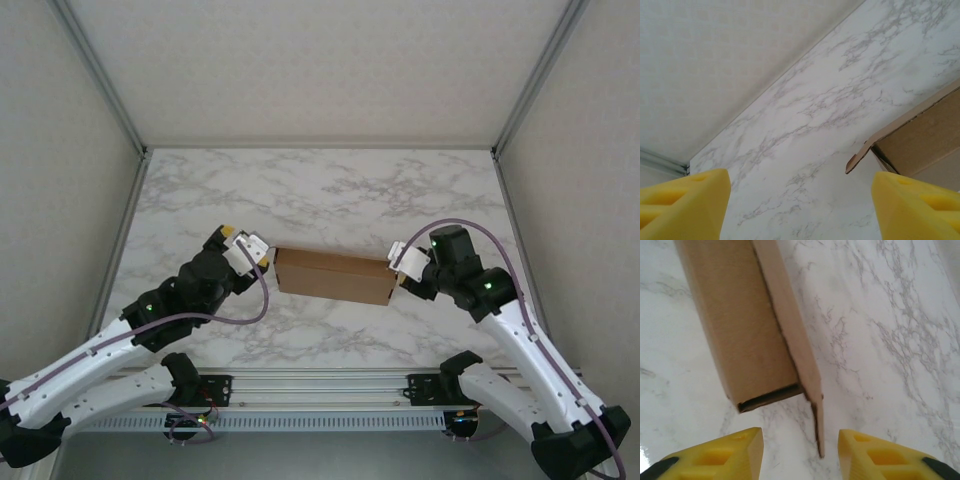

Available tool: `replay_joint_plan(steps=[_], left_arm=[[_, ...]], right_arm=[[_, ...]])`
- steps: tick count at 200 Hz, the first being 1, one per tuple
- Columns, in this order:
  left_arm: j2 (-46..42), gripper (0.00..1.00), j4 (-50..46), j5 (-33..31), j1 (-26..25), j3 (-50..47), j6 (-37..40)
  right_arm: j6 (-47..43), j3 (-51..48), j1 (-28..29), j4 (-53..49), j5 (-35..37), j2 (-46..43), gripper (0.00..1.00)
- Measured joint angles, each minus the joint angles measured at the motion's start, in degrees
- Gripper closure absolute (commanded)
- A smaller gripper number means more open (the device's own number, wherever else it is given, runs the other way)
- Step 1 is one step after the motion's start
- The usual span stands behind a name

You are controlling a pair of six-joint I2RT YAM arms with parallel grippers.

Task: Fold the paper box

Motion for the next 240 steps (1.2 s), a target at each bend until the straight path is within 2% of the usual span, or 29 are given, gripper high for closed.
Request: replay_joint_plan(steps=[29,76,103,150,182,240], left_arm=[[-1.1,0.26,0.5,0.0,0.0,-1.0,0.2],[-0.9,0.3,1.1,0.0,0.0,-1.9,0.2],[0.7,0.32,1.8,0.6,0.1,-1.9,-0.3],[3.7,0.32,2.1,3.1,1.5,-1.8,-1.6],[5.9,0.32,1.9,9.2,5.9,-1.1,-2.2],[13.4,0.4,-0.3,20.7,13.5,5.2,-1.9]], right_arm=[[0.2,0.0,0.0,1.9,0.0,3.3,0.64],[1.3,0.3,0.0,3.4,0.0,5.6,0.91],[2.6,1.9,0.0,3.2,-0.1,6.0,1.0],[4.7,3.1,0.0,2.5,-0.4,6.3,1.0],[5.6,3.1,0.0,2.2,-0.5,6.3,1.0],[6.3,3.1,-0.1,2.7,-0.7,6.6,1.0]])
